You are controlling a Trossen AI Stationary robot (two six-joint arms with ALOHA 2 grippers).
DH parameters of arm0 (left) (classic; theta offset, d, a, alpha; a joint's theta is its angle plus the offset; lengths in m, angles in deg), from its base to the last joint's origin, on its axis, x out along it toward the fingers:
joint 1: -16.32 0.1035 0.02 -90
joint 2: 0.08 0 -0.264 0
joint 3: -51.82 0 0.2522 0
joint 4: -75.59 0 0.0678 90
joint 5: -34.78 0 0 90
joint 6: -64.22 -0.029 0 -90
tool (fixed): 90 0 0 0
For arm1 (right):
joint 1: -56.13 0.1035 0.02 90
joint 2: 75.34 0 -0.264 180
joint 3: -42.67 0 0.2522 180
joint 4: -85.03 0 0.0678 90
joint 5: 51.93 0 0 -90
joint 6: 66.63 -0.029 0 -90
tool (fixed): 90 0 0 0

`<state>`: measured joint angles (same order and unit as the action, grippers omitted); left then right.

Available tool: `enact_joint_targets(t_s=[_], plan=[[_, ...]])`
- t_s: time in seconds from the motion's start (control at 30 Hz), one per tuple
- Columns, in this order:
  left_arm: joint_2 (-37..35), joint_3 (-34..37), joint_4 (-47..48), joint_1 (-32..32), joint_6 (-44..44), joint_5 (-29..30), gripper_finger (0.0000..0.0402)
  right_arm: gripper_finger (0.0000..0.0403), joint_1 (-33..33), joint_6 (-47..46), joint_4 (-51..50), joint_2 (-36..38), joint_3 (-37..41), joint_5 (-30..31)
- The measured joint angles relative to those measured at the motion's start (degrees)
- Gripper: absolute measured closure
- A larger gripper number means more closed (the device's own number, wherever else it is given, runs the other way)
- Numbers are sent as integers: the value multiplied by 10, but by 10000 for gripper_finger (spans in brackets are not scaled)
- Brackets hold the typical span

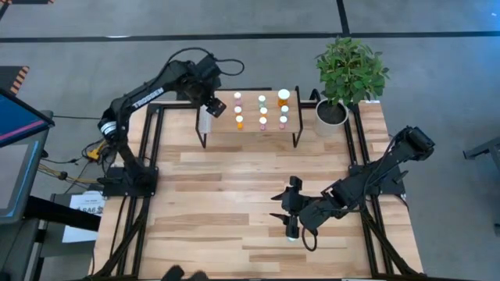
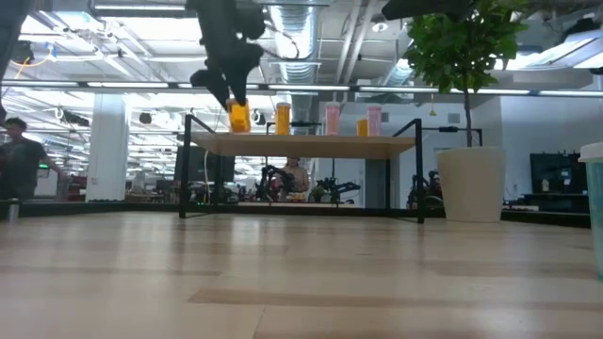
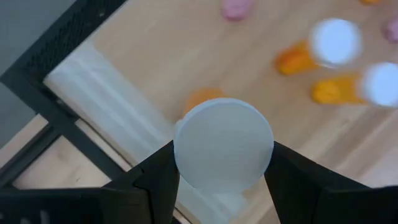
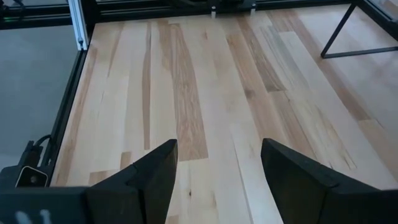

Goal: Pick and place medicine bottles onto shelf by color
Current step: Put the large orange pill bottle on the shelf

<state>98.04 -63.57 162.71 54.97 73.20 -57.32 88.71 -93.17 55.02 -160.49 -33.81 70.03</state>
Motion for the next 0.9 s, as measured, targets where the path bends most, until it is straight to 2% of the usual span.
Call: enact_joint_targets(t_s=[0.4, 0.63, 0.9], plan=[[23, 0, -42, 79, -18, -30, 212, 147, -1, -14, 0, 0, 0, 0], [23, 0, -78, 79, -3, -34, 212, 147, -1, -28, 0, 0, 0, 0], [23, 0, -69, 74, 3, -37, 212, 147, -2, -30, 0, 0, 0, 0]])
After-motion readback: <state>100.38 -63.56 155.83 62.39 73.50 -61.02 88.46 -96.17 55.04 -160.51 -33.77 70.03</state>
